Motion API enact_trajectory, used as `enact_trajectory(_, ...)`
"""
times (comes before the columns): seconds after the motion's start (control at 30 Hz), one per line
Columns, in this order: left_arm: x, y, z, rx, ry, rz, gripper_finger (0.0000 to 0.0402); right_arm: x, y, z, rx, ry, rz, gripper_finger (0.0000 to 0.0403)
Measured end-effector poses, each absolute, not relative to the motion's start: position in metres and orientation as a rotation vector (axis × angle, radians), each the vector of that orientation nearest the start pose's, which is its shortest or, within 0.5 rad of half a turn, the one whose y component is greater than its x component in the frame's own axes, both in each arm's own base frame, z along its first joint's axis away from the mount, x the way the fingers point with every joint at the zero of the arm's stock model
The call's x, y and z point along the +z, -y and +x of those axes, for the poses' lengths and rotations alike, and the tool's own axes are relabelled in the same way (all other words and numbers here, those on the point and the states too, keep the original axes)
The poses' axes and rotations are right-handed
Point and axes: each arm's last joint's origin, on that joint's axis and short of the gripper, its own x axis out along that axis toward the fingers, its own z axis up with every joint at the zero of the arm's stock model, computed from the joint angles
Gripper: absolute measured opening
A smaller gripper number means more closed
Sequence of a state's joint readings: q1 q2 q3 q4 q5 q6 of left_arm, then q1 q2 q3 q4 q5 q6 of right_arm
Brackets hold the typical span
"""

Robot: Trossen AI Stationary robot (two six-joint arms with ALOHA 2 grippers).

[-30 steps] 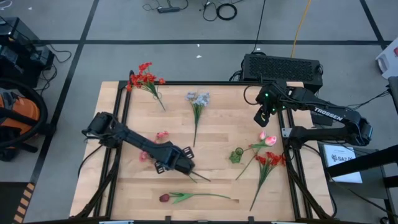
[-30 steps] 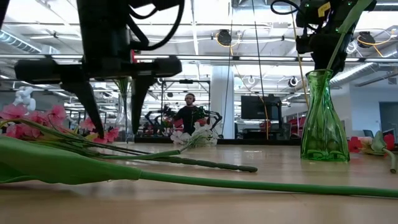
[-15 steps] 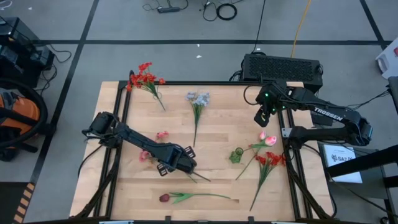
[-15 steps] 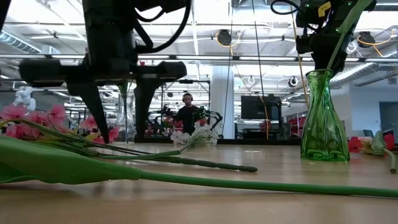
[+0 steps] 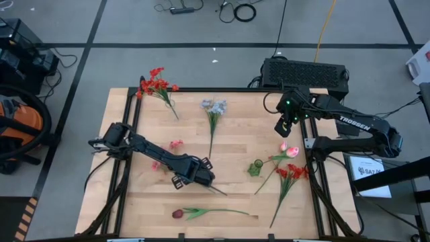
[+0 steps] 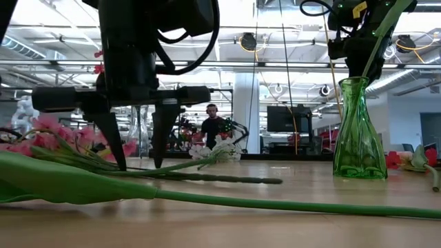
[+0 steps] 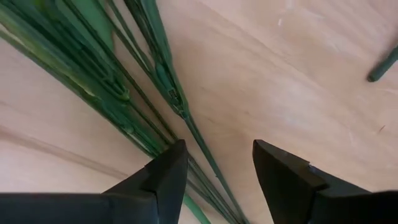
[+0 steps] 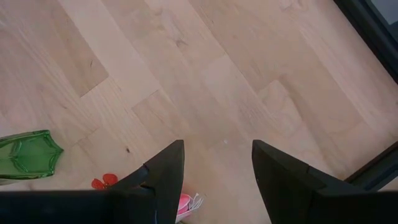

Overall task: Sort flowers into vase by color
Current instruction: Put the pink flowers into the green vase

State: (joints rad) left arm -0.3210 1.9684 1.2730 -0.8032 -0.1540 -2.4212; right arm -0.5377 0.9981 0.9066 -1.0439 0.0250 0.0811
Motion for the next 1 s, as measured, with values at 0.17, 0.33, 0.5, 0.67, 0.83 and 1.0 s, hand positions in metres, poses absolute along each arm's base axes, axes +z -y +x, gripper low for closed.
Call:
enact_trajectory(0.17, 0.139, 0.107, 0.336, 1.531, -0.744, -1.535, 0.0125, 0.275, 0.086, 0.143, -0.546, -1.093, 0.362, 0.018)
enact_trajectory(0.33, 0.138, 0.106, 0.334, 1.527, -0.766, -1.491, 0.0017, 0.275, 0.086, 0.143, -0.546, -1.093, 0.362, 0.018)
enact_trajectory(0.5, 0.139, 0.106, 0.333, 1.479, -0.813, -1.427, 0.0007, 0.275, 0.086, 0.143, -0.546, -1.093, 0.362, 0.018)
enact_trajectory(0.67, 0.149, 0.103, 0.332, 1.421, -0.732, -1.343, 0.0003, 0.275, 0.086, 0.143, -0.546, -1.093, 0.362, 0.018)
enact_trajectory(0.83, 0.178, 0.107, 0.333, 1.288, -0.607, -1.264, 0.0002, 0.275, 0.086, 0.144, -0.547, -1.088, 0.361, 0.018)
enact_trajectory(1.0, 0.21, 0.112, 0.338, 1.149, -0.524, -1.139, 0.0001, 0.276, 0.087, 0.145, -0.548, -1.071, 0.358, 0.018)
